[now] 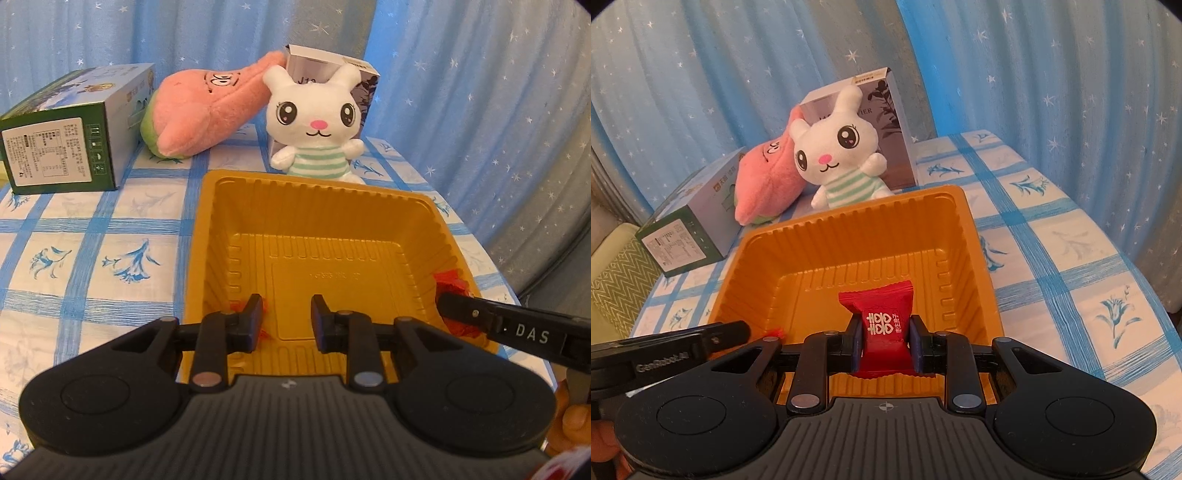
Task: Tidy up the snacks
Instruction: 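Carry both red candies to the orange tray and open both tools, then grasp the red wafer packet with the left tool while the right tool grasps a red candy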
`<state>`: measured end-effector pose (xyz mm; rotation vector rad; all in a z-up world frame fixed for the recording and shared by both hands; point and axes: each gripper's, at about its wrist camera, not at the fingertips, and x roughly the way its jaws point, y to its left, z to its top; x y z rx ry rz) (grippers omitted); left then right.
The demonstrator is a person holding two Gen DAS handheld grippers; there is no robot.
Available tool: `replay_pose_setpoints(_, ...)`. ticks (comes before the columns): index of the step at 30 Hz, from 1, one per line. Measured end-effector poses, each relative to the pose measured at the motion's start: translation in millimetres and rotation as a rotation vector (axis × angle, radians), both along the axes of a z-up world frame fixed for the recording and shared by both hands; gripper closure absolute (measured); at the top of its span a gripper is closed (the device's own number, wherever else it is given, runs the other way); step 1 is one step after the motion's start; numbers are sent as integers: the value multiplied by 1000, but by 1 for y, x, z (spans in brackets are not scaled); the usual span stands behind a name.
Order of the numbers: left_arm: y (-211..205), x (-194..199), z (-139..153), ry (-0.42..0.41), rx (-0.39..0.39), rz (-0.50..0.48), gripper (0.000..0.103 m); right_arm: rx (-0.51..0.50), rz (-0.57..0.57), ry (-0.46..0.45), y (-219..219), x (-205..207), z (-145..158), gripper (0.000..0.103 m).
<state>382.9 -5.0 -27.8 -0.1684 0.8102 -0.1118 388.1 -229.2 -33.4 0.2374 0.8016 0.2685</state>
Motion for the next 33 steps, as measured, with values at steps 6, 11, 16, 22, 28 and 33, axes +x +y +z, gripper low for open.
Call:
replay_pose_setpoints(6,6,-9,4,-11,-1,2,78,8,-4,6,1,3,-1,77)
replay_pose_setpoints(11,9,-22,8,-14,0,7,73,48,31,-15,1,3,4,73)
replay_pose_setpoints(16,12,-45,14,-23,18,8,69,69,7,-46,-7,-12,14,32)
replay_pose_setpoints(22,16,-94,24,-39,13,36,55,40,-26,-53,-19,-65,29,32)
replay_pose_setpoints(28,16,-155,35,-40,0,47,43,34,-63,-19,-27,-133,37,32)
replay_pose_setpoints(33,16,-204,47,-46,0,65,38,47,-70,-17,-27,-191,48,32)
